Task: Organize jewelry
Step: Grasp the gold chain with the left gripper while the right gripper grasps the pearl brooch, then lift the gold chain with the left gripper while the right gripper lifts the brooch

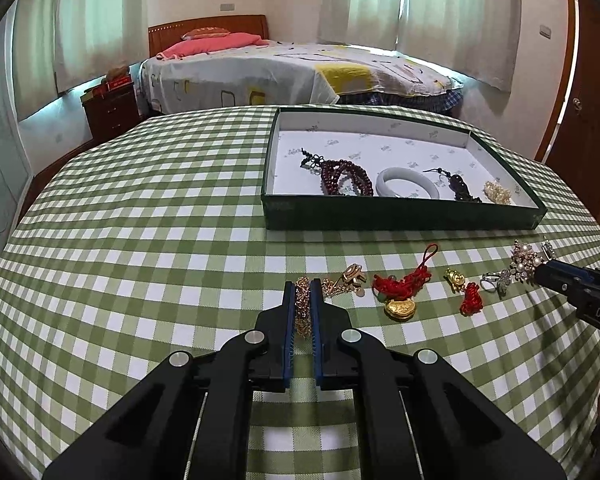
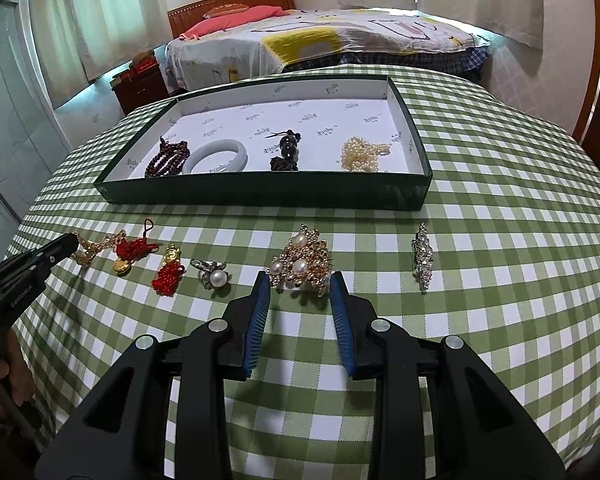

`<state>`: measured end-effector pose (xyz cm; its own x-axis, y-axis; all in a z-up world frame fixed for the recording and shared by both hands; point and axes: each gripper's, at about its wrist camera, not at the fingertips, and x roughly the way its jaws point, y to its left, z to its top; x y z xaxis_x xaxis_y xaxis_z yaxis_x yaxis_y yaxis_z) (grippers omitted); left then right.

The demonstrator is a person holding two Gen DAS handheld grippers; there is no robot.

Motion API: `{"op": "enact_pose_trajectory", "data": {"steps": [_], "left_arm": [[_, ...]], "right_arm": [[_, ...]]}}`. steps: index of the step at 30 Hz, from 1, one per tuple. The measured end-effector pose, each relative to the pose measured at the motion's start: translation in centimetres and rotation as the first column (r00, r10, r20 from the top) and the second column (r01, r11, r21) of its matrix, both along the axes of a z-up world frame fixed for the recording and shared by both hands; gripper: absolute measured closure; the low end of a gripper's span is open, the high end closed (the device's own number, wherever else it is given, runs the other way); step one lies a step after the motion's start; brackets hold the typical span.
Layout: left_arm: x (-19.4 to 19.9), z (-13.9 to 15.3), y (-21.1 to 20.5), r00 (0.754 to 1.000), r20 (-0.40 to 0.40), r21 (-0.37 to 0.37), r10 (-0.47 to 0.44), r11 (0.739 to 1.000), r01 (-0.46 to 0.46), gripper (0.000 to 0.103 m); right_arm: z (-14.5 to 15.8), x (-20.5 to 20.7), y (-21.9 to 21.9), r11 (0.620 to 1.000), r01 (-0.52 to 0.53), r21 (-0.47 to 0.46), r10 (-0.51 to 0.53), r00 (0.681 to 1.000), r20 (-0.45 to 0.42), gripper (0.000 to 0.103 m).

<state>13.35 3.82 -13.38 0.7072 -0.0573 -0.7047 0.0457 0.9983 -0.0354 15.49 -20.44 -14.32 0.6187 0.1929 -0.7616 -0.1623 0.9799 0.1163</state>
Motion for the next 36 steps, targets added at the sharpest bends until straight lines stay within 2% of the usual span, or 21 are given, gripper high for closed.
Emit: {"op": "enact_pose_trajectory", "data": {"steps": [3, 5, 15, 19, 24, 29, 36], "left_arm": [[0.0, -0.1, 0.0, 1.000, -0.003, 0.000, 0.001, 1.000, -0.001, 0.095], [0.1, -0.2, 0.0, 1.000, -0.005, 0.000, 0.000, 1.000, 0.000, 0.095], [0.2, -0.5, 0.1, 1.000, -0.013, -0.003, 0.007, 1.000, -0.007, 0.095], [0.2, -0.7, 0.2, 1.000, -0.019, -0.008, 0.009, 1.000, -0.009, 0.095], [0.2, -0.7, 0.2, 1.000, -0.016, -0.010, 0.011, 1.000, -0.012, 0.095], [0.1, -0.4, 0.2, 1.000, -0.009, -0.012, 0.011, 1.000, -0.011, 0.095], [-0.1, 0.1, 0.0, 1.000, 0.003, -0.016, 0.003, 1.000, -0.003, 0.095]], "right_arm": [[-0.1, 0.7, 0.1, 1.000, 0.001, 0.008, -0.001, 1.000, -0.005, 0.071], [0.0, 1.2, 0.2, 1.000, -0.004, 0.003, 0.004, 1.000, 0.000, 0.064], [-0.9, 2.0, 0.9, 1.000, -0.020, -0.019, 0.019, 1.000, -0.024, 0.064], [-0.9, 1.4, 1.0, 0.999, -0.035, -0.017, 0.035, 0.999, -0.017, 0.075], [-0.6, 0.7, 1.1, 0.999, -0.045, -0.011, 0.045, 0.999, -0.018, 0.076], [0.1, 0.0, 1.2, 0.999, -0.051, -0.017, 0.051, 0.999, 0.015, 0.087], [0.5, -0.4, 1.0, 0.999, -0.045, -0.013, 0.045, 0.999, 0.025, 0.087]]}}
